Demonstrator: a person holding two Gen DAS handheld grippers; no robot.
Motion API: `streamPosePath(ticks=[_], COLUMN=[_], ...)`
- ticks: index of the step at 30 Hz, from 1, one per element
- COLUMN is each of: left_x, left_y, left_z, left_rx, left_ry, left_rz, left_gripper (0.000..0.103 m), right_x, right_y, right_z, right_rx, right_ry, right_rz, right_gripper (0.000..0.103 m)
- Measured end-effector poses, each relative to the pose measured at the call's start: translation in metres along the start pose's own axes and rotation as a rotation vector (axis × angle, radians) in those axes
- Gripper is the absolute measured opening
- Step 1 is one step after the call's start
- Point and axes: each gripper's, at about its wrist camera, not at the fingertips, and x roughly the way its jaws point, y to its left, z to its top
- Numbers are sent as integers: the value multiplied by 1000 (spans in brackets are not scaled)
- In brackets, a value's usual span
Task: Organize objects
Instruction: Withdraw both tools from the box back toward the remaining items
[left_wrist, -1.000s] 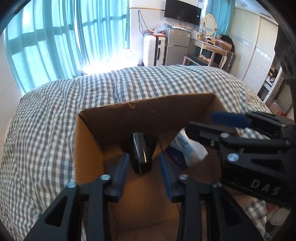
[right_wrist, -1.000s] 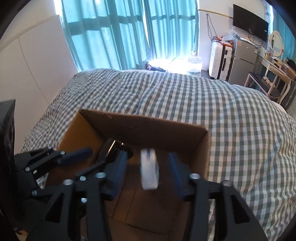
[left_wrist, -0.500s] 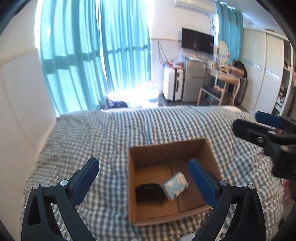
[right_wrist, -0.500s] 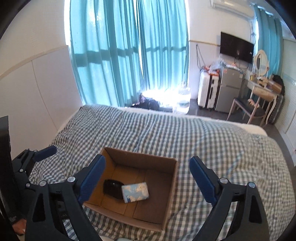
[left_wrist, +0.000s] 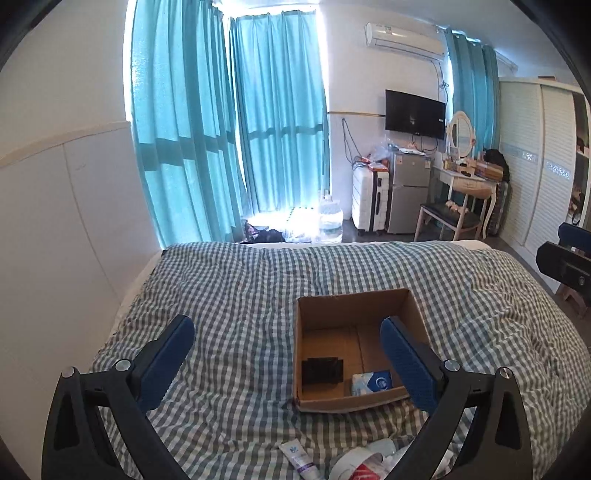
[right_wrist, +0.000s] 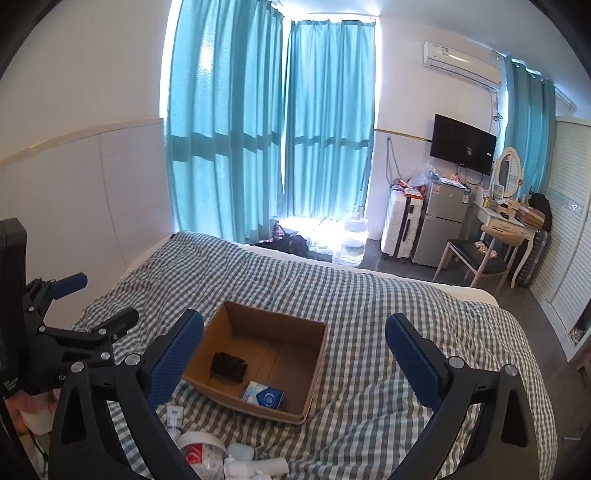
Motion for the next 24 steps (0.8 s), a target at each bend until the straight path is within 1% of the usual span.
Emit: streamPosePath(ticks=[3, 8, 10, 13, 16, 20, 24], left_x=[-12, -11, -7, 0, 16, 36, 49], left_y=[0, -3, -5, -9, -14, -21, -26], left_z=[-14, -39, -56, -86, -119, -155, -182], left_rx=[5, 6, 9, 11, 7, -20, -1], left_ry=[0, 27, 54, 87, 167, 267, 323], left_rz=[23, 37, 44, 79, 48, -6, -10], left_gripper=[103, 103, 103, 103, 103, 103, 103], right_x=[-10, -1, 6, 22, 40, 69, 90], right_y=[5, 11, 15, 21, 27, 38, 42], right_z=[-15, -45, -62, -93, -128, -170, -205], right_rx=[-23, -49, -55, -70, -88, -90, -87], right_ry=[14, 57, 92, 155, 227, 335, 417], right_rz=[12, 51, 70, 91, 94, 122, 107], right_gripper=[99, 99, 99, 99, 99, 99, 99])
